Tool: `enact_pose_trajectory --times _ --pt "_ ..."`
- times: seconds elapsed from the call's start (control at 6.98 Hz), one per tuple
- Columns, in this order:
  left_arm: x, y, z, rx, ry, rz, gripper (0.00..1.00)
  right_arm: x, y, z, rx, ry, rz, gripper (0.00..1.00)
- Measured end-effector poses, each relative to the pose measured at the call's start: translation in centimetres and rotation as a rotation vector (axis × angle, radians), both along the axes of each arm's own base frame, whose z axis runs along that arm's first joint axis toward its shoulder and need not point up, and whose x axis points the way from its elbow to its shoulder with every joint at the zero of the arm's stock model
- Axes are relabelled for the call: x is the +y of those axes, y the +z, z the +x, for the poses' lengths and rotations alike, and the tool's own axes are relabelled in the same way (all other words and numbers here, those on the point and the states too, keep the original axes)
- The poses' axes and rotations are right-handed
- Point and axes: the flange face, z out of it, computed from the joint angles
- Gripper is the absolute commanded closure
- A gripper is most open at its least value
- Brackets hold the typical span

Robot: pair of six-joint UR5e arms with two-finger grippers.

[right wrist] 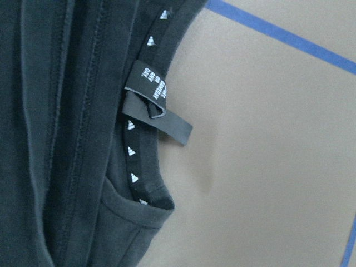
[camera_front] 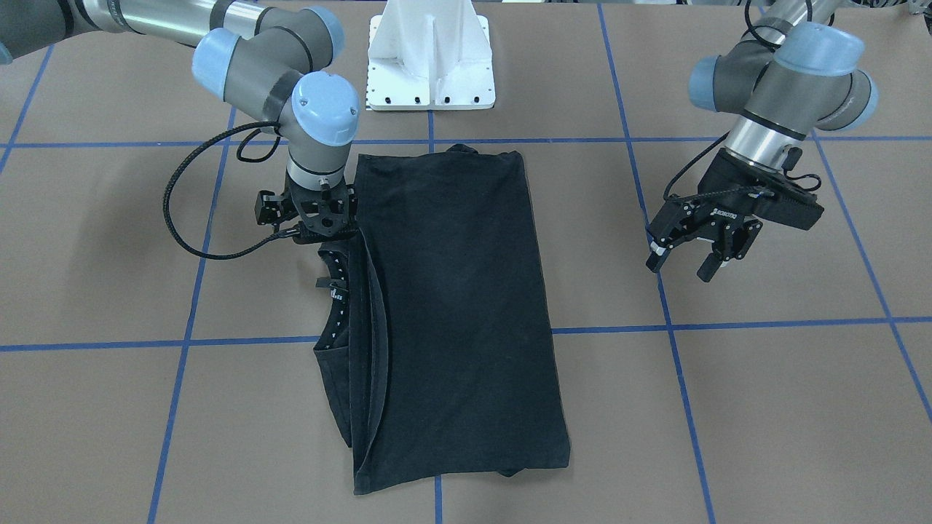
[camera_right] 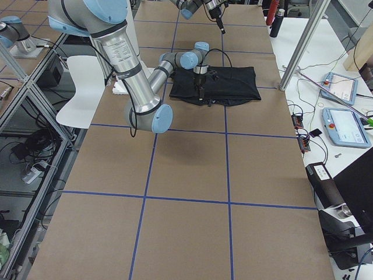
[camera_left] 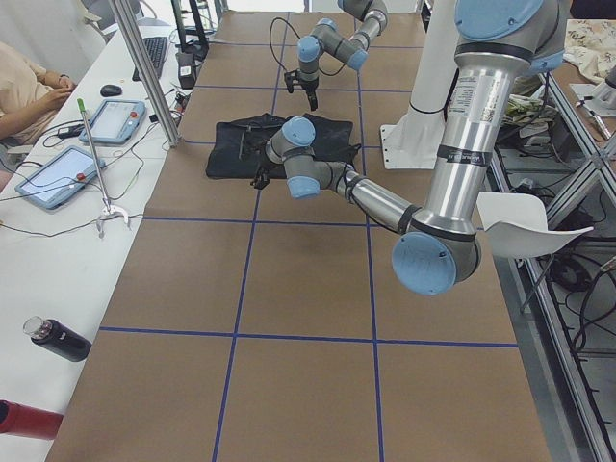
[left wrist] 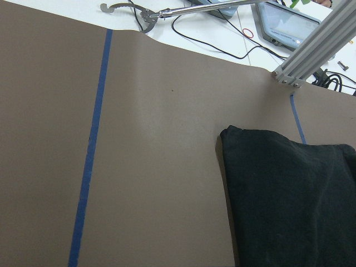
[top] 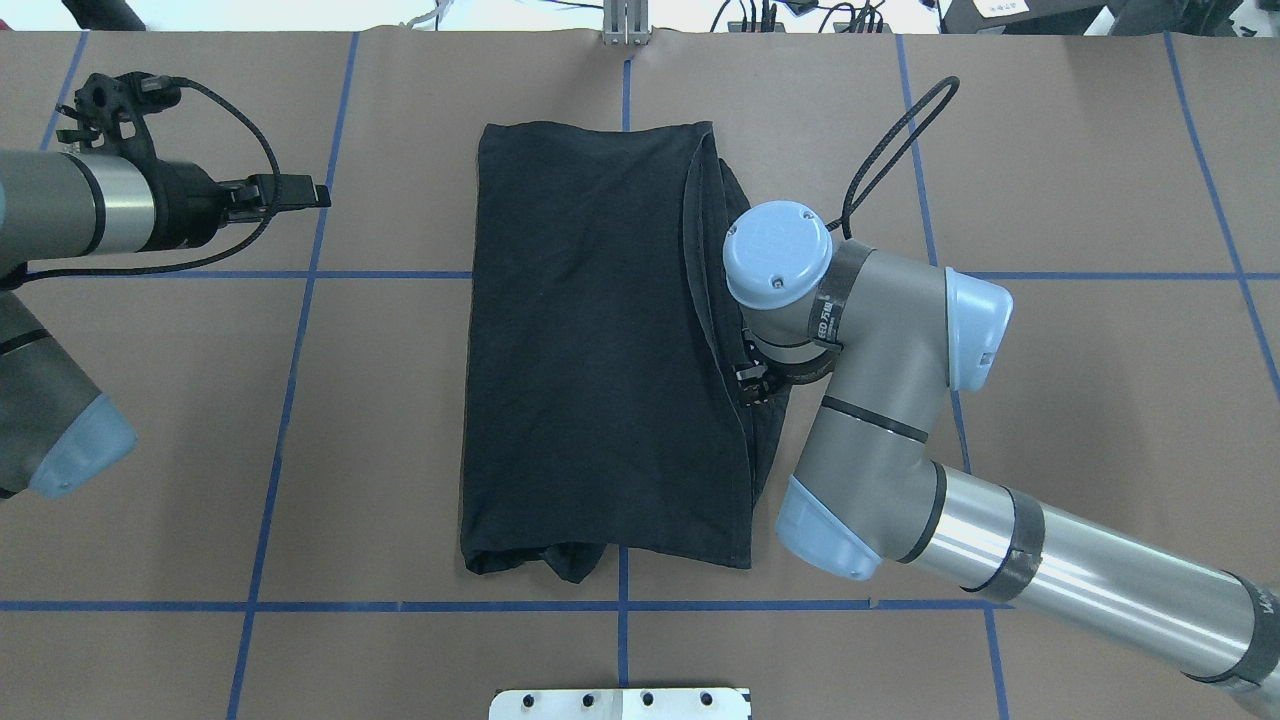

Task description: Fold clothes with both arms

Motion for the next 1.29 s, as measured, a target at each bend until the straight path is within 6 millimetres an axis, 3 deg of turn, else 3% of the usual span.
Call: enact_pose_trajectory --times 0.29,0.43,0.57,1.0,1.15,1.29 --pt "0.1 0.2 -0.1 -0.001 0.0 -0.003 0.0 -2.9 -2.9 -3.5 -0.021 0.042 -0.01 0.0" --pt "0.2 0.5 -0.2 -0.004 0.0 -0.006 0.0 -4.7 -2.5 -5.8 -0.038 0.072 -0.012 0.0" --pt "0.2 0.6 -0.2 -0.006 0.0 -0.008 0.0 -6.4 -1.7 -6.8 -0.042 0.093 -0.014 0.0" --pt "0.5 0.6 -0.4 -0.004 0.0 -0.007 0.0 -11.7 0.9 -4.0 -0.009 0.105 0.0 0.0" --pt "0.6 0.5 -0.5 -0.003 0.0 -0.005 0.0 -12.7 2.0 -3.0 0.005 0.099 -0.002 0.0" --pt "0.7 0.3 -0.6 -0.001 0.0 -0.002 0.0 -12.7 1.9 -2.0 -0.002 0.115 -0.013 0.0"
